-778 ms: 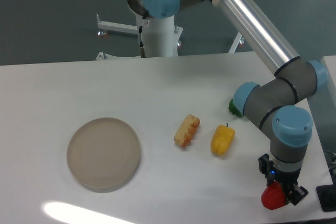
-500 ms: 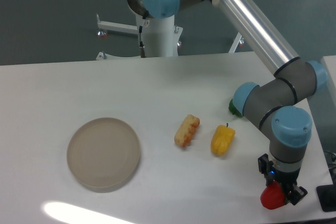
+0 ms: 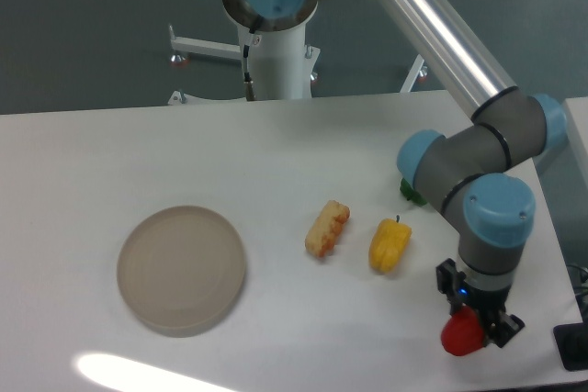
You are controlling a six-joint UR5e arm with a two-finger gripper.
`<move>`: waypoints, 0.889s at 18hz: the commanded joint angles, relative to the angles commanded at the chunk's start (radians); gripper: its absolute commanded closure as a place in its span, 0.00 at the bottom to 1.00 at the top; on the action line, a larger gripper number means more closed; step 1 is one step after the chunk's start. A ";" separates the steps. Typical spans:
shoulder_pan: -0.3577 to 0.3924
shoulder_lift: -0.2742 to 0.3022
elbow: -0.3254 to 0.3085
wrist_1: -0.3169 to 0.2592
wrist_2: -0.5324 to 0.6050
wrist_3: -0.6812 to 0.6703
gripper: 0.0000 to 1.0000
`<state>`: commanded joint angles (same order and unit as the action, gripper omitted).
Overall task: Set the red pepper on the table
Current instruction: 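Carry the red pepper past the yellow pepper and lower it toward the table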
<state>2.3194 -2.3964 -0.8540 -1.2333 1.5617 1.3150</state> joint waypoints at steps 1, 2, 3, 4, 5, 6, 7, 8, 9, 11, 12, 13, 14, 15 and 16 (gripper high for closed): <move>-0.012 0.025 -0.037 0.000 -0.012 -0.050 0.48; -0.023 0.046 -0.071 0.002 -0.024 -0.110 0.48; -0.031 0.068 -0.103 0.002 -0.031 -0.172 0.48; -0.049 0.101 -0.158 0.002 -0.043 -0.254 0.48; -0.058 0.124 -0.198 0.002 -0.055 -0.308 0.48; -0.066 0.143 -0.229 0.002 -0.066 -0.365 0.48; -0.075 0.163 -0.261 -0.002 -0.083 -0.438 0.48; -0.080 0.172 -0.279 -0.002 -0.092 -0.477 0.48; -0.095 0.180 -0.299 0.002 -0.103 -0.518 0.48; -0.115 0.177 -0.306 0.006 -0.106 -0.580 0.48; -0.123 0.177 -0.309 0.011 -0.106 -0.598 0.48; -0.129 0.174 -0.309 0.017 -0.107 -0.602 0.48; -0.136 0.169 -0.310 0.023 -0.107 -0.605 0.48; -0.143 0.168 -0.310 0.034 -0.107 -0.617 0.48; -0.144 0.164 -0.312 0.047 -0.106 -0.637 0.48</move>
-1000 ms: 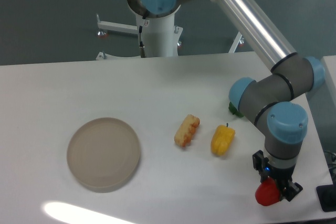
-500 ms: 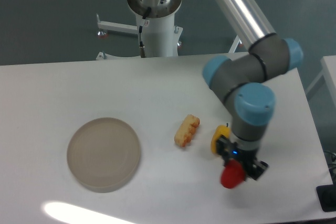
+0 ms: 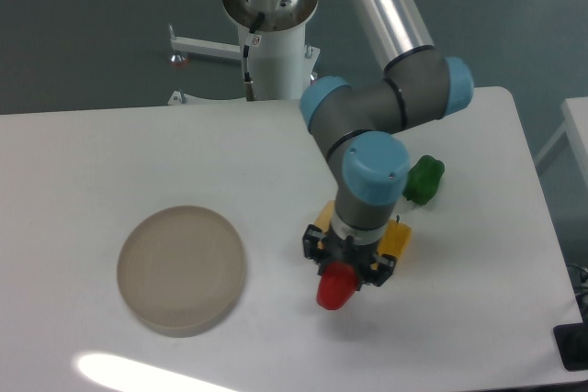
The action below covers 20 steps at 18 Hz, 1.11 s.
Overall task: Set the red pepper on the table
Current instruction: 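Carry the red pepper past the yellow pepper and lower it toward the table, then hold the red pepper on the table beside the yellow pepper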
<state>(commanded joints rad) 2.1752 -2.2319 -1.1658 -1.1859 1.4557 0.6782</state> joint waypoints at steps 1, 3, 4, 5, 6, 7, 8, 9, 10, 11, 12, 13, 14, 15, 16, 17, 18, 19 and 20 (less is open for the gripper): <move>-0.002 -0.003 -0.002 0.005 0.000 -0.003 0.48; -0.006 -0.018 -0.003 0.006 0.003 -0.014 0.48; -0.006 -0.021 -0.005 0.006 0.006 -0.019 0.48; -0.006 -0.025 -0.005 0.008 0.008 -0.017 0.48; -0.006 -0.028 -0.005 0.011 0.008 -0.017 0.48; -0.008 -0.031 -0.006 0.023 0.012 -0.008 0.48; -0.009 -0.032 -0.011 0.034 0.014 -0.006 0.48; -0.011 -0.032 -0.017 0.051 0.015 -0.006 0.48; -0.011 -0.032 -0.028 0.067 0.015 -0.006 0.48; -0.011 -0.034 -0.029 0.078 0.015 -0.003 0.48; -0.011 -0.037 -0.032 0.083 0.015 0.003 0.48; -0.011 -0.037 -0.034 0.084 0.015 0.026 0.48; -0.011 -0.037 -0.037 0.092 0.015 0.082 0.48; -0.011 -0.037 -0.044 0.094 0.015 0.159 0.48; -0.011 -0.037 -0.045 0.095 0.015 0.175 0.48; -0.011 -0.037 -0.045 0.095 0.015 0.178 0.48; -0.011 -0.038 -0.045 0.095 0.015 0.184 0.48; -0.011 -0.037 -0.045 0.095 0.015 0.185 0.48; -0.011 -0.038 -0.045 0.095 0.017 0.185 0.48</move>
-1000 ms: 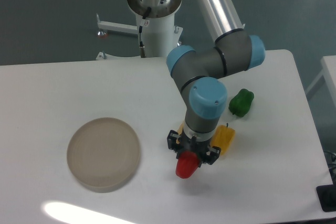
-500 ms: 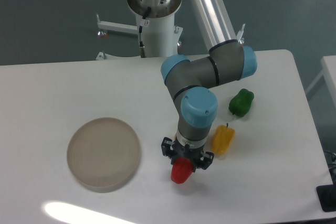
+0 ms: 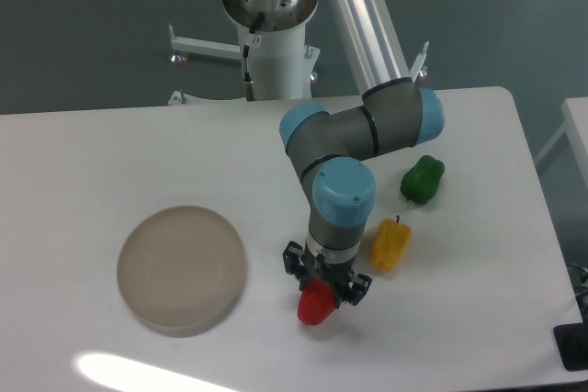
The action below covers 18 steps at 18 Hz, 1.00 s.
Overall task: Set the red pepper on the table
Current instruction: 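Hold the red pepper on the table beside the yellow pepper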
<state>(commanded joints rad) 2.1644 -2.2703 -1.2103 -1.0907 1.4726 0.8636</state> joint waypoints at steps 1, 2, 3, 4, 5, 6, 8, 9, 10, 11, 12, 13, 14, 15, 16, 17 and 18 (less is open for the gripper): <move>0.000 0.000 -0.002 0.000 0.000 -0.002 0.48; 0.000 0.000 -0.002 0.000 0.000 -0.002 0.48; 0.000 0.000 -0.003 0.000 0.000 -0.002 0.48; 0.000 0.002 -0.006 0.002 0.000 0.000 0.48; 0.000 0.002 -0.006 0.002 0.000 0.000 0.48; 0.000 0.002 -0.008 0.002 0.000 0.000 0.48; 0.000 0.002 -0.008 0.006 0.000 0.006 0.48; 0.000 0.000 -0.008 0.012 0.000 0.009 0.48; 0.000 0.002 -0.012 0.018 0.000 0.011 0.48; 0.000 0.002 -0.015 0.024 0.000 0.011 0.48; 0.000 0.000 -0.020 0.028 0.000 0.011 0.48; 0.000 0.002 -0.023 0.028 0.000 0.011 0.48; 0.000 0.000 -0.023 0.028 0.000 0.011 0.48; 0.000 0.000 -0.026 0.028 0.002 0.009 0.48; 0.000 0.000 -0.029 0.029 0.000 0.011 0.48; 0.000 0.002 -0.029 0.029 0.000 0.011 0.48; 0.000 0.002 -0.029 0.029 0.000 0.011 0.48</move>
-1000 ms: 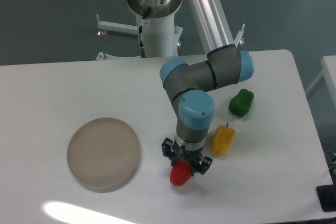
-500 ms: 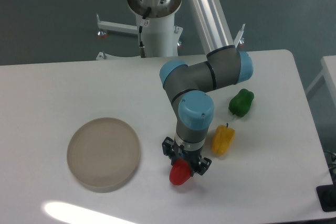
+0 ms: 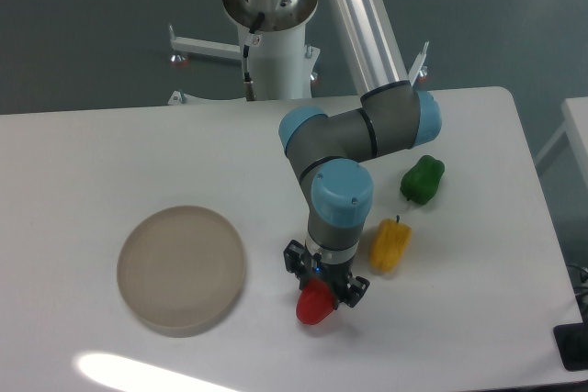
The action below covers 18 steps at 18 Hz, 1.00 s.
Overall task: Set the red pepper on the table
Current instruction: 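Hold the red pepper on the table beside the yellow pepper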
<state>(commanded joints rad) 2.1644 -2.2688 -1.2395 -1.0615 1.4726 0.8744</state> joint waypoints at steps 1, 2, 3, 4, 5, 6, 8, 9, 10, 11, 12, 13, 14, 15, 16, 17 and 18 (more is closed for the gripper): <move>0.000 0.000 0.000 0.000 0.000 0.000 0.48; 0.000 -0.002 0.000 0.000 0.000 0.000 0.48; 0.000 -0.002 0.000 0.000 0.000 0.000 0.48; 0.000 -0.002 0.000 -0.002 0.000 0.000 0.48; 0.000 -0.002 0.000 0.000 0.000 0.000 0.48; 0.000 -0.002 0.000 0.000 0.000 0.000 0.48; 0.000 -0.002 0.000 -0.002 0.000 0.000 0.47; 0.000 -0.002 -0.002 -0.002 0.002 0.000 0.47; 0.000 -0.003 -0.002 0.000 0.000 0.000 0.47; 0.000 -0.003 -0.003 0.000 0.002 0.000 0.47; 0.000 -0.003 -0.003 0.000 0.002 0.000 0.47; 0.000 -0.003 -0.003 0.000 0.002 0.000 0.47; 0.000 -0.003 -0.005 -0.002 0.002 0.000 0.46; 0.000 -0.003 -0.005 -0.002 0.002 0.000 0.46; 0.000 -0.003 -0.006 0.000 0.002 0.000 0.46; 0.000 -0.003 -0.006 -0.002 0.002 0.000 0.45; 0.000 -0.003 -0.006 0.000 0.002 0.000 0.45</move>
<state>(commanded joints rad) 2.1644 -2.2718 -1.2456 -1.0615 1.4742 0.8744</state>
